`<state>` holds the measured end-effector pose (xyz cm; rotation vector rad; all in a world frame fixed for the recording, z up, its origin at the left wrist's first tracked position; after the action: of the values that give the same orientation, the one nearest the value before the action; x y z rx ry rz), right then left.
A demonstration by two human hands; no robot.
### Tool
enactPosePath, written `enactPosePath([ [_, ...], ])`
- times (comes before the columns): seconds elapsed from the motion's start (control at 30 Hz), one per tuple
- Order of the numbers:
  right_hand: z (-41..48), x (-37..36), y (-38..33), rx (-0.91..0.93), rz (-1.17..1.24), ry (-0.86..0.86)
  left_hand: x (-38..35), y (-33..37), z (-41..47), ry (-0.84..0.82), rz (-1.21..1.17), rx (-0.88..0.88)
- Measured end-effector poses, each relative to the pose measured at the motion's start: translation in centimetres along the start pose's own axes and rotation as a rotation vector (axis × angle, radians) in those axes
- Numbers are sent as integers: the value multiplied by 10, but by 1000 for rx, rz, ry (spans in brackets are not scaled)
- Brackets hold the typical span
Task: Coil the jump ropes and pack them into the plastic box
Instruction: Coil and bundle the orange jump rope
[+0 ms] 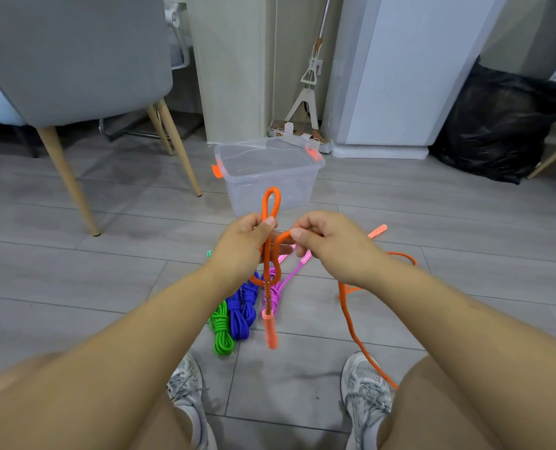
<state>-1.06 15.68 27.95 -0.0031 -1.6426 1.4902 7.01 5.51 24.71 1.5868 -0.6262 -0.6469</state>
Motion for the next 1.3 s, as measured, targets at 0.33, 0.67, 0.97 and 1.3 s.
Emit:
enactPosePath([
  [0.33, 6, 4, 2, 13, 7, 74, -1, -2, 2, -16, 80, -36],
  [0.67, -6, 51, 41, -45, -146, 101, 41, 26, 17, 158, -174, -14],
  [0.97, -4, 44, 34, 32, -11, 267, 32, 24, 10, 121, -222, 60],
  [1.3, 6, 5, -1, 34, 140, 293, 13, 23, 4, 86, -315, 92],
])
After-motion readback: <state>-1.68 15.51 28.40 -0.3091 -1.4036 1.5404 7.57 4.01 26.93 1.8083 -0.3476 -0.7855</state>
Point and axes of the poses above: each hand's wrist, its own z-axis towards the middle knuckle, its own x-axis out of the back of the hand, y = z × x, the point moved 5 cm from there along z, towards the middle knuckle, and after that the axes turned 8 degrees about y, right-handed, at the moved point
